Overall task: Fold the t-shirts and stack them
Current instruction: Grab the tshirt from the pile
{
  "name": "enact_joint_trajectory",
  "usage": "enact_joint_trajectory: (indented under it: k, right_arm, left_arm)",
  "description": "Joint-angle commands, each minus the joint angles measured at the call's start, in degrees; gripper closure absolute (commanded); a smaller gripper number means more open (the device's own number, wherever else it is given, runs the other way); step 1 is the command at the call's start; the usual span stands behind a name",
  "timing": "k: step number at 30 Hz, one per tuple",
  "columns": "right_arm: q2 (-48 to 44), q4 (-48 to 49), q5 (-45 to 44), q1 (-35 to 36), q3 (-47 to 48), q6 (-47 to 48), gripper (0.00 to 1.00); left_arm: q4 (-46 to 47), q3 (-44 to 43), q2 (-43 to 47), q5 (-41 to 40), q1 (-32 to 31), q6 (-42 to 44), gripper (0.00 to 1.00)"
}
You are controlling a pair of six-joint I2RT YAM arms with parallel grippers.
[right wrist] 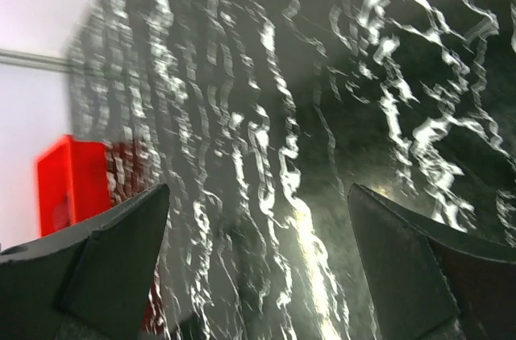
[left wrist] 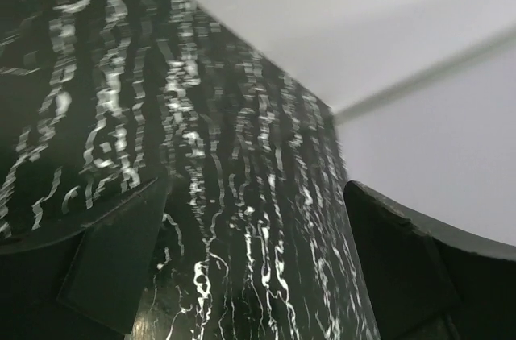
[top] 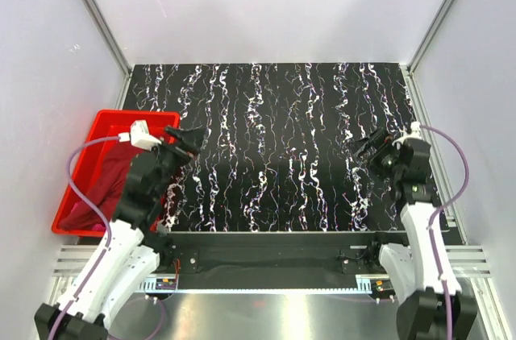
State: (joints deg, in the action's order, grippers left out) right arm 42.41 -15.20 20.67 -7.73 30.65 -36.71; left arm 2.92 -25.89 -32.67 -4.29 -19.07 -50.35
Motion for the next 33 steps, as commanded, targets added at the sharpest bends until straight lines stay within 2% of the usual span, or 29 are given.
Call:
enact_joint_trajectory:
  k: [1, 4, 5, 6, 9, 10, 12, 13, 14, 15, 16, 19, 21, 22, 24, 27, 29, 33]
  right_arm:
    - [7.65, -10.44, -2.65, -0.18, 9.12, 5.58, 0.00]
    - [12.94, -15.55, 0.32, -0.18, 12.84, 7.18, 0.00]
    - [16.70, -16.17, 2.52, -0.18, 14.07, 6.48, 0.00]
    - [18.48, -15.04, 9.24, -0.27, 14.17, 6.74, 0.00]
    - [24.64, -11.01, 20.34, -0.18, 13.65, 4.64, 0.00]
    - [25.60, -11.08, 21.42, -0.18, 14.08, 4.11, 0.00]
    - [26.84, -15.61, 21.88, -0.10, 16.00, 4.88, 0.00]
    - [27.02, -17.91, 21.18, 0.17, 18.80, 5.94, 0.04]
    - [27.72, -20.80, 19.60, 1.21, 20.57, 8.47, 0.06]
    - [28.42, -25.53, 17.41, 3.75, 22.15, 9.54, 0.07]
    - [29.04, -27.23, 17.22, 4.82, 24.34, 10.77, 0.11]
    - [28.87, -31.72, 15.64, 9.12, 27.25, 11.83, 0.14]
    - [29.30, -33.83, 15.02, 11.93, 28.40, 12.97, 0.16]
    - [30.00, -34.28, 15.28, 12.38, 29.19, 13.33, 0.17]
    - [30.10, -34.28, 16.16, 13.00, 29.46, 13.59, 0.18]
    - [30.80, -34.11, 16.60, 13.79, 30.86, 14.03, 0.19]
    - [31.67, -34.11, 16.60, 14.31, 32.36, 14.64, 0.19]
    - [32.38, -33.32, 17.04, 15.46, 32.72, 14.91, 0.19]
  left_arm:
    - [-18.17, -8.88, -4.94, -12.30, 0.17, -6.77, 0.01]
    - [-26.44, -15.91, -9.34, -18.55, 0.87, -7.67, 0.01]
    - [-29.17, -16.90, -10.65, -17.95, 2.01, -4.44, 0.01]
    - [-28.59, -17.61, -11.10, -17.59, 2.72, 2.12, 0.01]
    - [-28.67, -20.16, -12.77, -13.73, 7.63, 8.05, 0.01]
    - [-33.02, -21.38, -13.82, -13.37, 8.78, 8.33, 0.01]
    - [-41.02, -28.05, -16.63, -13.55, 13.16, 7.37, 0.01]
    - [-49.33, -30.77, -21.17, -13.63, 14.83, 7.54, 0.02]
    - [-53.33, -33.15, -23.39, -14.42, 17.11, 8.07, 0.04]
    - [-57.54, -38.39, -26.02, -15.38, 18.01, 8.07, 0.11]
    - [-64.89, -40.88, -29.70, -16.44, 18.97, 7.72, 0.11]
    - [-73.63, -46.44, -34.73, -16.27, 21.70, 7.20, 0.14]
    - [-76.29, -47.58, -39.74, -14.16, 25.04, 7.20, 0.17]
    - [-78.05, -47.67, -41.41, -14.25, 26.70, 6.85, 0.23]
    - [-77.63, -47.06, -43.62, -16.88, 27.94, 6.93, 0.29]
    - [-70.62, -43.47, -43.01, -19.52, 31.71, 10.86, 0.40]
    - [-66.91, -42.40, -44.14, -17.34, 35.39, 12.81, 0.47]
    - [-65.67, -42.93, -48.62, -18.56, 37.35, 15.80, 0.44]
